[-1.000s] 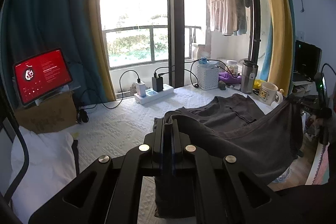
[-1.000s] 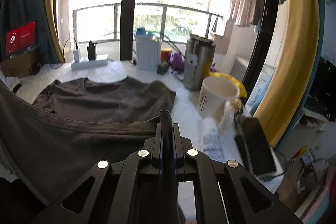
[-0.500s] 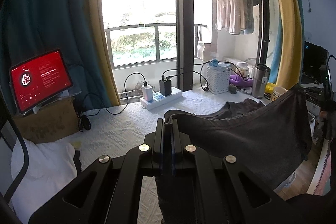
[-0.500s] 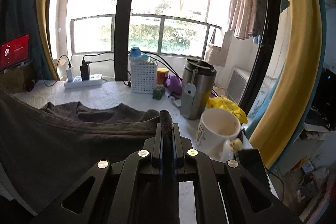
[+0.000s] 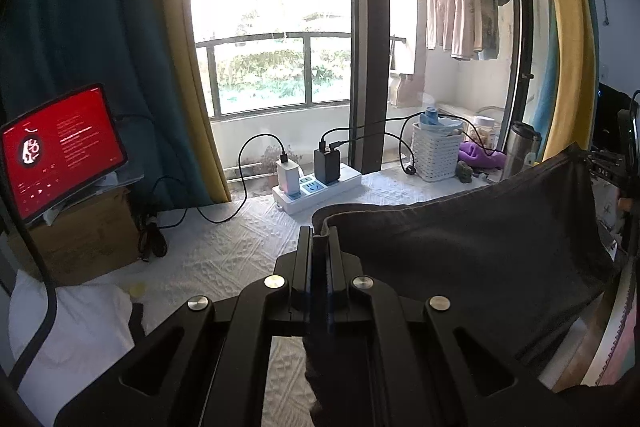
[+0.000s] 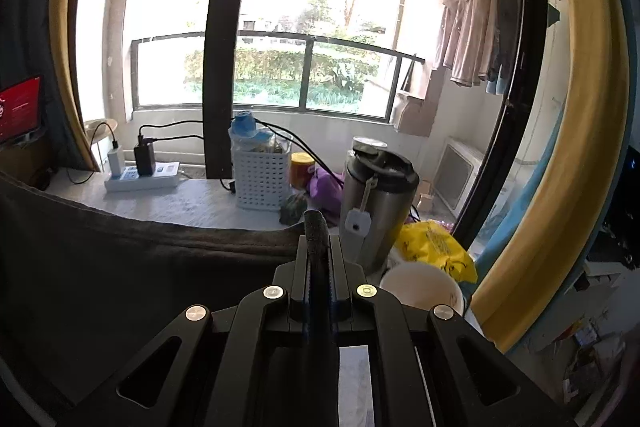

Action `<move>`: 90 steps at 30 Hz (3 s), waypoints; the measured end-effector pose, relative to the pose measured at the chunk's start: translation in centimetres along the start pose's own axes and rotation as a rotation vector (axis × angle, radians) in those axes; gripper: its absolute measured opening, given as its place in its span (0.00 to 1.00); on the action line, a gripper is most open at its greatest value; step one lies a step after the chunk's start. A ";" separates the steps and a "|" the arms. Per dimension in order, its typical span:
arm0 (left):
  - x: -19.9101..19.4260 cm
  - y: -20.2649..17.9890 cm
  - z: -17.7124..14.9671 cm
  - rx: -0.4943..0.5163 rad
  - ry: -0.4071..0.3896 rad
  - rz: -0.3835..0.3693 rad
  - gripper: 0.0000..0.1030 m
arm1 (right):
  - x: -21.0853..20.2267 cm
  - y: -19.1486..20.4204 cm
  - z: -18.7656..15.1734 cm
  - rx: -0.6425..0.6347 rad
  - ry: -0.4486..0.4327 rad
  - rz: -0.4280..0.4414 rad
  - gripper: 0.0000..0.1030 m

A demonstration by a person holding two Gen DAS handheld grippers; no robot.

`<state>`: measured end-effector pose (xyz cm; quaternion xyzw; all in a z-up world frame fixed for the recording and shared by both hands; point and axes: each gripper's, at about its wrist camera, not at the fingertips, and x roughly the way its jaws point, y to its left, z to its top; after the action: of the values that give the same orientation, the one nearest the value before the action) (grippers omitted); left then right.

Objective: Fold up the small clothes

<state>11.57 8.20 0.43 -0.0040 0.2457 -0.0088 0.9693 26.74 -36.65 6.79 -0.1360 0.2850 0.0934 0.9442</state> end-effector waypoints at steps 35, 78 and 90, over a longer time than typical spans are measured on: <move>20.0 4.6 -0.2 -0.054 0.260 0.041 0.04 | 20.7 2.2 1.7 -0.077 0.208 0.017 0.06; 17.1 7.0 -1.8 -0.141 0.289 0.044 0.71 | 18.6 6.4 0.1 -0.202 0.293 0.076 0.79; 9.9 3.3 -6.9 -0.127 0.303 -0.050 0.75 | 11.7 8.1 -1.8 -0.171 0.262 0.106 0.79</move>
<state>16.99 11.26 -10.41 -0.0698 0.3891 -0.0180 0.9184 33.34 -28.40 -2.87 -0.2114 0.4036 0.1486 0.8777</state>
